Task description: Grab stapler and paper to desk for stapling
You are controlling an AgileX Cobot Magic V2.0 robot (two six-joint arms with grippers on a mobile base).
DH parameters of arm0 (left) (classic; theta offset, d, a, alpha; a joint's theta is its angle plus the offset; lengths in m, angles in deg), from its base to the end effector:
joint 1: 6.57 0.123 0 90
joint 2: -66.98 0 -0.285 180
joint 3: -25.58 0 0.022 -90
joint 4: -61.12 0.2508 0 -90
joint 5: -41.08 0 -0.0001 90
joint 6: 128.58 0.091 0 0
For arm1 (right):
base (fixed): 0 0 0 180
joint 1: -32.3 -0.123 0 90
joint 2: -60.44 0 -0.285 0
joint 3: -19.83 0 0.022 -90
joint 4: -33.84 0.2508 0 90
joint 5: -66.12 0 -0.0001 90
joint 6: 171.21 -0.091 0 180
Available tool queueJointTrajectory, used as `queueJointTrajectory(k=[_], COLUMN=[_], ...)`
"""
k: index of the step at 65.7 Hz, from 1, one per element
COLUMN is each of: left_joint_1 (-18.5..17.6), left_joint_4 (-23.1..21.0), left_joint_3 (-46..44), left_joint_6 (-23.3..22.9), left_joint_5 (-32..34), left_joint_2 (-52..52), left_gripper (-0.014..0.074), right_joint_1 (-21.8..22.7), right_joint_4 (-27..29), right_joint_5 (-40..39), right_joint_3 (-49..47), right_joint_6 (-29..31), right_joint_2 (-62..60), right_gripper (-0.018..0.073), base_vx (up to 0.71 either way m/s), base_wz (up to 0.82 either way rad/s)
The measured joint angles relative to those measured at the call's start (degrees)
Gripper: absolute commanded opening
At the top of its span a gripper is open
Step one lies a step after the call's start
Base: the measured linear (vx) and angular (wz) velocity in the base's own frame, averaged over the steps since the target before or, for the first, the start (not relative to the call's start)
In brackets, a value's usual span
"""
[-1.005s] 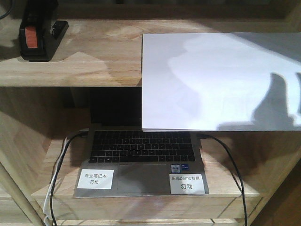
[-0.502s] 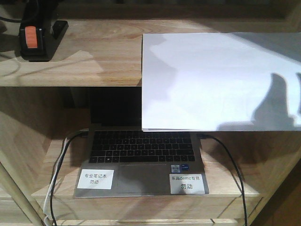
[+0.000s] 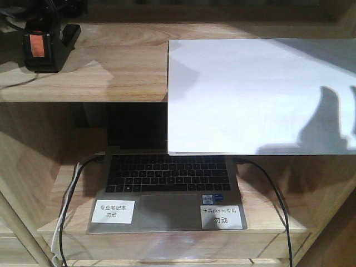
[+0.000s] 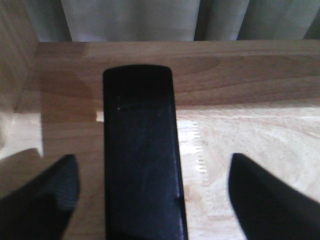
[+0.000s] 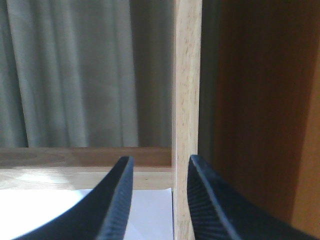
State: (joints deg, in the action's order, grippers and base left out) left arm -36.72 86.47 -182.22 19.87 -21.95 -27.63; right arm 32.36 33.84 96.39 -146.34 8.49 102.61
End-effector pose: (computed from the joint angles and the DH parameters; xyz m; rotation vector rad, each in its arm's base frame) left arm 0.2868 -0.1264 0.4749 -0.0087 2.1679 -0.0584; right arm 0.0752 -0.0001 0.4786 0.0047 1.5057 0.0034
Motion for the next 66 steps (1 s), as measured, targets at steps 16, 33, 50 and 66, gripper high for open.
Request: queueJointTrajectory(k=[16, 33, 50, 66], left_joint_1=[1.61, 2.17, 2.24, 2.04], left_joint_4=[-3.18, -3.89, -4.15, -5.58], left_joint_3=[0.00, 0.00, 1.40, 17.94], left_joint_6=[0.10, 0.34, 3.03, 4.10], left_joint_5=[-0.86, -0.75, 0.13, 16.58], left_joint_2=[0.00, 0.00, 2.86, 18.75], left_gripper=[0.0090, -0.0008, -0.0008, -0.0006], right_joint_1=[0.00, 0.00, 0.00, 0.00], right_joint_4=[0.00, 0.00, 0.00, 0.00], right_joint_5=[0.00, 0.00, 0.00, 0.00], right_joint_3=[0.00, 0.00, 0.00, 0.00], right_joint_6=[0.00, 0.00, 0.00, 0.00], right_joint_2=[0.00, 0.00, 0.00, 0.00], right_gripper=[0.0253, 0.0253, 0.0253, 0.0253], base_vx=[0.00, 0.00, 0.00, 0.00], base_wz=[0.00, 0.00, 0.00, 0.00])
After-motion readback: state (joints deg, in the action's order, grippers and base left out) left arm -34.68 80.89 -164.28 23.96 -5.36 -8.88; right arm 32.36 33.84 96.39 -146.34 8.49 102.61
